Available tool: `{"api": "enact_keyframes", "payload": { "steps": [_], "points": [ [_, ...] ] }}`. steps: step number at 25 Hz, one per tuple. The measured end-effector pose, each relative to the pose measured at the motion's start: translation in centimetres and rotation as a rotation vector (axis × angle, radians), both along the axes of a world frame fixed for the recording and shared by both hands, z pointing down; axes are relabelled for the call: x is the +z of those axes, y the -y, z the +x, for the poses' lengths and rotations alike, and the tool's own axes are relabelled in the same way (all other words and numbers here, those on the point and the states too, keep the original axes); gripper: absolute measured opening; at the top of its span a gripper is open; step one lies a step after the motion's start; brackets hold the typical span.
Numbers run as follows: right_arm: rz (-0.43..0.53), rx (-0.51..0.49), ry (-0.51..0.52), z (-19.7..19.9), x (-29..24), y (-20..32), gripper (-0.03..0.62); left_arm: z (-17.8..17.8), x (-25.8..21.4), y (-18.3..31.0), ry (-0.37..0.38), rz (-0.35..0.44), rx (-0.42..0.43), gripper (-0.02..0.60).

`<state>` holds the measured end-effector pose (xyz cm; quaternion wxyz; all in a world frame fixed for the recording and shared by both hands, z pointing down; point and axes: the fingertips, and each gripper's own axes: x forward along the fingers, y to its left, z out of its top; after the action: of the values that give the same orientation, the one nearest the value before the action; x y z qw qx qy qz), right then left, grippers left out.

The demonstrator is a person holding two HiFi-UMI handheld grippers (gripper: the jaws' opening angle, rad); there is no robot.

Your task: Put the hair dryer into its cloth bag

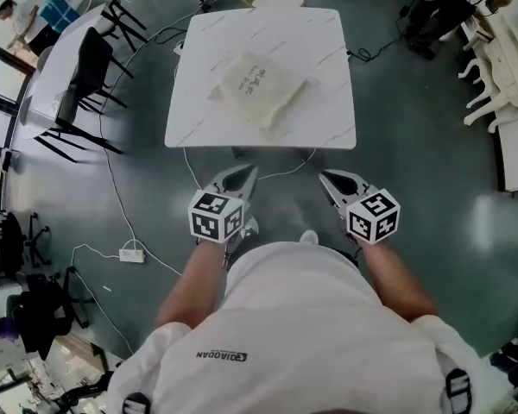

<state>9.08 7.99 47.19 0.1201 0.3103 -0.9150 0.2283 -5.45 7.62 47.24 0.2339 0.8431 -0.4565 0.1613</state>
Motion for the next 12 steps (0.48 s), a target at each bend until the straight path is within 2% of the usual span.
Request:
{"api": "enact_keyframes", "payload": {
  "steps": [4,12],
  "points": [
    [0.006,0.034,-0.012,-1.9,-0.4,0.8,0.021,-2.1,-0.7,1.3,0.021,0.024,0.04,0.028],
    [0.045,0.083,-0.026,-6.2,-1.3,2.9,0.021,-6.6,-0.1,2.9,0.021,0.019,0.07,0.028]
  ]
}}
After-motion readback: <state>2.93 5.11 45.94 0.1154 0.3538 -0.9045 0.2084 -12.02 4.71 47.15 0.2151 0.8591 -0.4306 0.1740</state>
